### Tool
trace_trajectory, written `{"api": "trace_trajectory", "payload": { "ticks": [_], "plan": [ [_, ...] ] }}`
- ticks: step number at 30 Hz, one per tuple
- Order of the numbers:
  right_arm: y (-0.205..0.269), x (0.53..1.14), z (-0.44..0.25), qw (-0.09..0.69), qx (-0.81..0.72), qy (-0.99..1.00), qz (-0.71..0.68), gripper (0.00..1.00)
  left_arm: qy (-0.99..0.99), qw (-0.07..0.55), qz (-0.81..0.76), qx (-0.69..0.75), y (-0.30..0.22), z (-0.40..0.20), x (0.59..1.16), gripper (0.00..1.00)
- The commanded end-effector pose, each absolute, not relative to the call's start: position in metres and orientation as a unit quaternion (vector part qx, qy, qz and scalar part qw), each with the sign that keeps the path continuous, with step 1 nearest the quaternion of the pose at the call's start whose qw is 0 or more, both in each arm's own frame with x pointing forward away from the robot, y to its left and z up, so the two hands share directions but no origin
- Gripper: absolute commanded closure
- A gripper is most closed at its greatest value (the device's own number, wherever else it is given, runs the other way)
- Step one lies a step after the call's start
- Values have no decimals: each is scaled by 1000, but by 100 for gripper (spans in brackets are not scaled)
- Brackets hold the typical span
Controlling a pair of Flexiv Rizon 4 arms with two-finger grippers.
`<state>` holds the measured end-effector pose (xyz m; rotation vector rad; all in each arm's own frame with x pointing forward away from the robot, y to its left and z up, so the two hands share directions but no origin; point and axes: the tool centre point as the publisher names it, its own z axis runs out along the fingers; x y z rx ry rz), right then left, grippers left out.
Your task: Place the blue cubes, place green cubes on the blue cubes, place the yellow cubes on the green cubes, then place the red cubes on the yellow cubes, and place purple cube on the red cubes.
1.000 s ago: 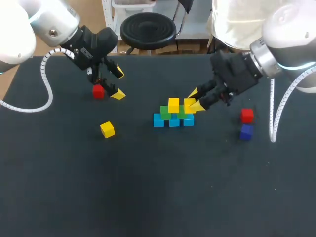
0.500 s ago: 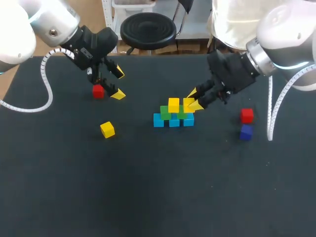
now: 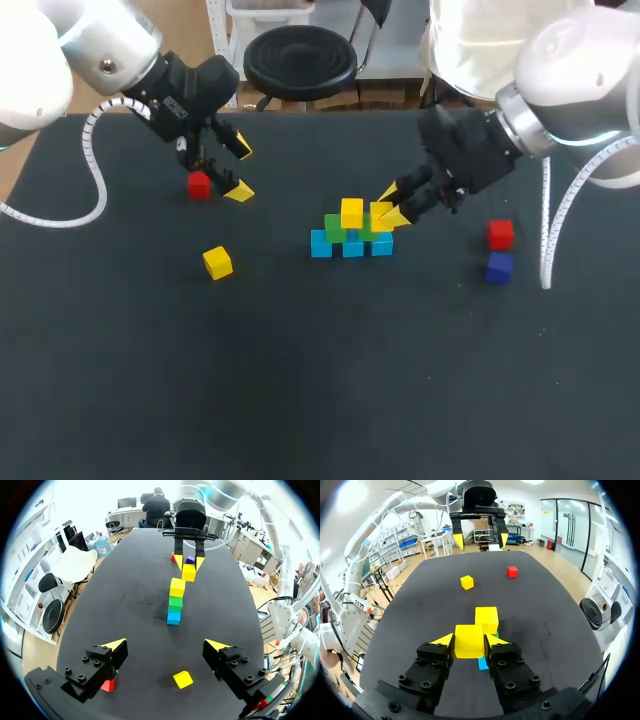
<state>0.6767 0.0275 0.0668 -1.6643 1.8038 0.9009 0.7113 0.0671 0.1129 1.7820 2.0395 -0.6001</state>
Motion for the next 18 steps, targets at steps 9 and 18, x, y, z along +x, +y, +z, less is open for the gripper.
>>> {"api": "trace_trajectory", "payload": {
  "ticks": [9, 18],
  "plan": [
    [32, 688, 63, 253, -617, 664, 338, 100, 722, 183, -213, 632, 68, 113, 711, 0],
    [34, 690, 59, 247, -616, 667, 338, 100, 722, 183, -213, 632, 68, 113, 711, 0]
  ]
}}
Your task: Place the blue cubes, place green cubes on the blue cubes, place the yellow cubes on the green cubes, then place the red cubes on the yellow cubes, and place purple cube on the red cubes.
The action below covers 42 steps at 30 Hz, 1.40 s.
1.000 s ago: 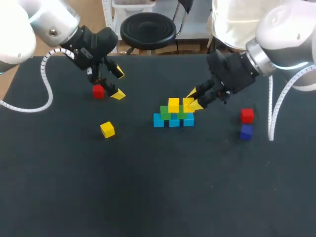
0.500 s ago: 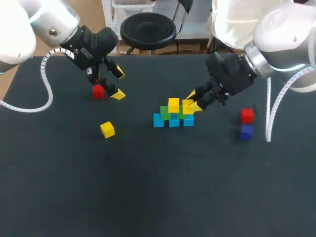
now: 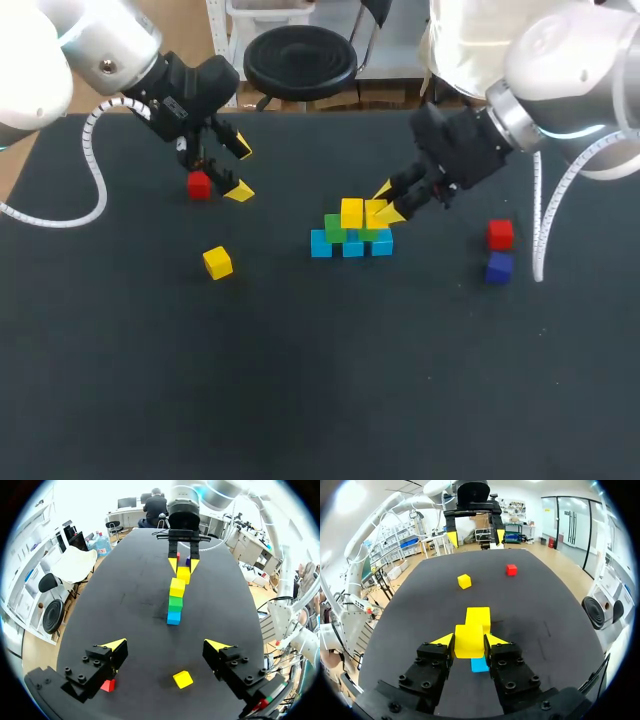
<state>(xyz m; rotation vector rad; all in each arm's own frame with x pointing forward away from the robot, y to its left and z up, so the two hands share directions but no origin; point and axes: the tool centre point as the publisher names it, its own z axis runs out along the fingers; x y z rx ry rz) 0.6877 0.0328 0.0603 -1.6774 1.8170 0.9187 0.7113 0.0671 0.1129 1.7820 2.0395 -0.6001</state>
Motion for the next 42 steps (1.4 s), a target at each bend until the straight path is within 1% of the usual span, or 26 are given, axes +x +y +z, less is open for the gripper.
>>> {"api": "trace_trajectory", "payload": {
  "ticks": [1, 42],
  "plan": [
    [34, 690, 59, 247, -616, 667, 338, 100, 722, 183, -213, 632, 68, 113, 711, 0],
    [35, 697, 52, 267, -621, 661, 326, 100, 722, 183, -213, 632, 68, 113, 711, 0]
  ]
}}
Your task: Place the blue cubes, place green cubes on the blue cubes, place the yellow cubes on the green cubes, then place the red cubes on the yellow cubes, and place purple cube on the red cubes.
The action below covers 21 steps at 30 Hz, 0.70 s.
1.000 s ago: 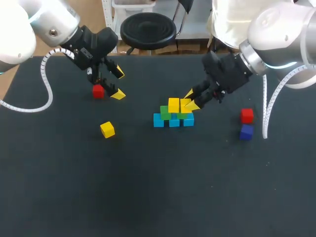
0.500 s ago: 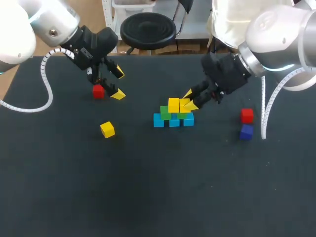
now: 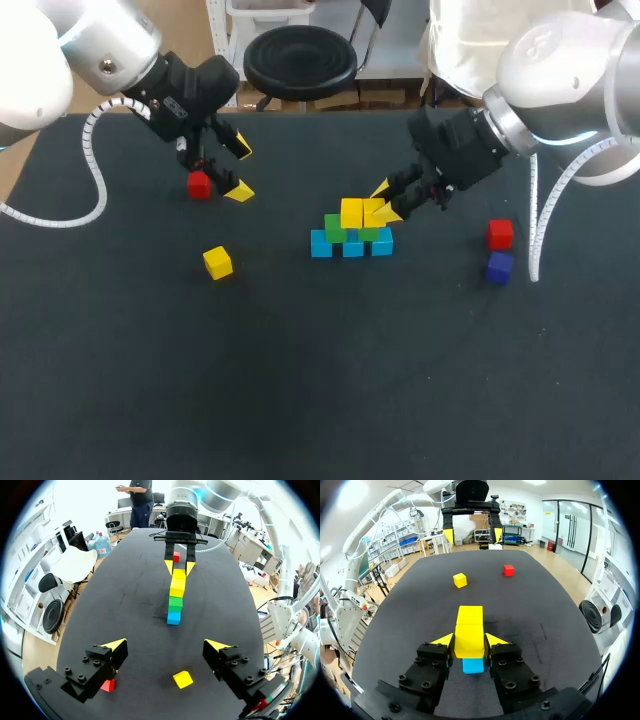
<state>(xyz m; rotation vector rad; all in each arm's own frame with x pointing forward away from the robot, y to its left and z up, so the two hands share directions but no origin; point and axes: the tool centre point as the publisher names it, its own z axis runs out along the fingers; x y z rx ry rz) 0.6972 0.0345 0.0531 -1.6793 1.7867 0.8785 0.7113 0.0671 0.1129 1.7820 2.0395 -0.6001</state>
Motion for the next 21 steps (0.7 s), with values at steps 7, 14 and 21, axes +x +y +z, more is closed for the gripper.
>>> {"api": "trace_trajectory", "payload": {
  "ticks": [7, 14, 21],
  "plan": [
    [35, 697, 52, 269, -623, 658, 327, 81, 722, 183, -213, 632, 68, 113, 711, 0],
    [36, 698, 52, 271, -621, 659, 328, 38, 722, 183, -213, 632, 68, 113, 711, 0],
    [34, 698, 54, 275, -620, 659, 325, 4, 722, 183, -213, 632, 68, 113, 711, 0]
  ]
}}
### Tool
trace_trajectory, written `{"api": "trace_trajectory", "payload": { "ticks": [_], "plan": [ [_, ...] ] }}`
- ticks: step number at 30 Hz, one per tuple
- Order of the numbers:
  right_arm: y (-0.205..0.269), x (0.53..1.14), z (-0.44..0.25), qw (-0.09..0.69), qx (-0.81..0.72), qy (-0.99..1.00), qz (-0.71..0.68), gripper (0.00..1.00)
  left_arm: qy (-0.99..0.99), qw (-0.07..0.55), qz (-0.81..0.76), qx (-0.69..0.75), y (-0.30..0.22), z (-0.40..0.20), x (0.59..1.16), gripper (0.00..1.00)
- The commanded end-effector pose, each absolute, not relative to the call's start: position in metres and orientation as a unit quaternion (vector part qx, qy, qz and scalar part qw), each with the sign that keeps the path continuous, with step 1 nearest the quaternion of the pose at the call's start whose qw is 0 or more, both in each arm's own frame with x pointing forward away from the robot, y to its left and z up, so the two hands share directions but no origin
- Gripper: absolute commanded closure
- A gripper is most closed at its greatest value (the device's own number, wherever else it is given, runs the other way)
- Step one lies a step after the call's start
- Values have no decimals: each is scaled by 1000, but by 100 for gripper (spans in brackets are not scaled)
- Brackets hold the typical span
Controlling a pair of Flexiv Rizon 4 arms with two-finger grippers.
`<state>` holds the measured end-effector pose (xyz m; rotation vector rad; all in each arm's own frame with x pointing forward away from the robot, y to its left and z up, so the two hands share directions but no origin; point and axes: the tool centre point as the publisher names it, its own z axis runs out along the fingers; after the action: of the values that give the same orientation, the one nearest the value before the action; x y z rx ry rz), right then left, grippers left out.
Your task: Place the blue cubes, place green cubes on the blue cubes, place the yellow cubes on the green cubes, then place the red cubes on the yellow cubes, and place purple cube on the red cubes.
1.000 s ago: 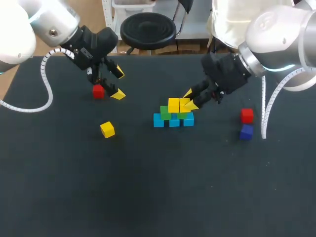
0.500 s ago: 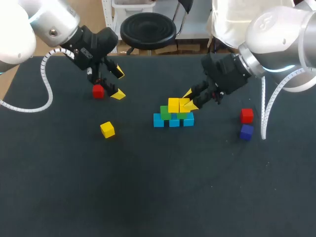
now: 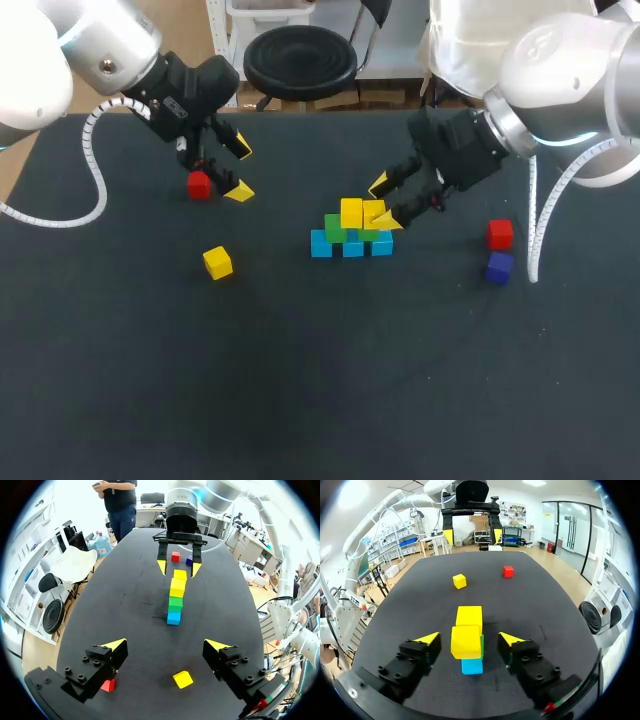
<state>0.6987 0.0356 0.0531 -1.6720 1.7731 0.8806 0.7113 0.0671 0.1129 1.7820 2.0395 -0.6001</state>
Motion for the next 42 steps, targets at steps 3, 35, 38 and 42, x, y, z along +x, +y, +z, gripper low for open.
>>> {"api": "trace_trajectory", "payload": {
  "ticks": [3, 35, 38, 42],
  "plan": [
    [31, 696, 56, 279, -618, 660, 324, 0, 722, 183, -213, 632, 68, 113, 711, 0],
    [-8, 677, 87, 305, -634, 631, 326, 0, 722, 183, -213, 632, 68, 113, 711, 0],
    [-8, 677, 87, 305, -634, 631, 326, 0, 722, 183, -213, 632, 68, 113, 711, 0],
    [-8, 677, 87, 305, -634, 631, 326, 0, 714, 186, -214, 640, 72, 114, 706, 0]
  ]
}}
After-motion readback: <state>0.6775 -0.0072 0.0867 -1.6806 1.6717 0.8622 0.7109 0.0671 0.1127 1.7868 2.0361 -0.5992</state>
